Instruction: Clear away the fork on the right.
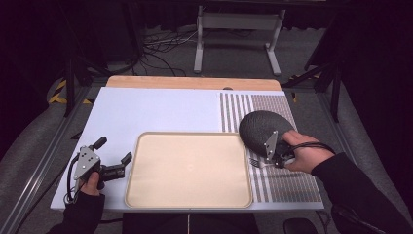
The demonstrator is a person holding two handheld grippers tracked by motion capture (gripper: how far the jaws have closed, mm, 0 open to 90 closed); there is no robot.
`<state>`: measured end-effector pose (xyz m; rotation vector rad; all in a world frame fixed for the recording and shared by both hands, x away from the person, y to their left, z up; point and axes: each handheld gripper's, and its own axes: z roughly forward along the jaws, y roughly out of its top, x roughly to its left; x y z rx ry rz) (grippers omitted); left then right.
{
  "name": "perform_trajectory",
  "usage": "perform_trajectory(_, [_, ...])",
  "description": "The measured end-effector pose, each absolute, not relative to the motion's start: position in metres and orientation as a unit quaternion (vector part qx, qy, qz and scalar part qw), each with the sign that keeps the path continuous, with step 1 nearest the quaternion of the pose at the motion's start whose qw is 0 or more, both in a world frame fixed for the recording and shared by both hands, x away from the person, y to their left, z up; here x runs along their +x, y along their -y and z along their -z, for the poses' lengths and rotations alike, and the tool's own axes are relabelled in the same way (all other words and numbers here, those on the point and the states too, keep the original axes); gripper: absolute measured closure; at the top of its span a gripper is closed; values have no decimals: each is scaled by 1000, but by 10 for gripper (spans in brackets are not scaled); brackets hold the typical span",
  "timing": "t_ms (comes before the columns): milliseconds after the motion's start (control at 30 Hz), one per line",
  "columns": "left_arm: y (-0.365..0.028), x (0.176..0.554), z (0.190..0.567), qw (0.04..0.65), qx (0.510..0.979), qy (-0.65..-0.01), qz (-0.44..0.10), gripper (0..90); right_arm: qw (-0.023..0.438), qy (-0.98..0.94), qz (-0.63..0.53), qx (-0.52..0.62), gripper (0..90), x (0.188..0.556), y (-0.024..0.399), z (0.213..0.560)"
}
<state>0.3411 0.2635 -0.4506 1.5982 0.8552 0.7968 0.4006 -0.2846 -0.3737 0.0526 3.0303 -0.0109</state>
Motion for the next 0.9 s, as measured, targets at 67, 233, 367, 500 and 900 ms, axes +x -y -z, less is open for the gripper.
perform_trajectory(67, [-264, 341, 450, 547, 676, -361, -338, 2, 59, -998, -5, 23, 849, 401, 284, 370])
perform_trajectory(233, [-264, 341, 450, 549, 675, -361, -337, 2, 69, -996, -26, 40, 849, 402, 283, 358])
perform_trajectory(367, [-264, 341, 451, 549, 674, -361, -337, 2, 89, -994, -35, 46, 850, 402, 281, 350])
perform_trajectory(500, [-264, 341, 451, 548, 675, -362, -337, 2, 90, -992, -63, 68, 850, 402, 279, 344])
perform_trajectory(900, [-264, 342, 451, 547, 676, -362, -335, 2, 98, -976, -125, 149, 850, 406, 263, 331])
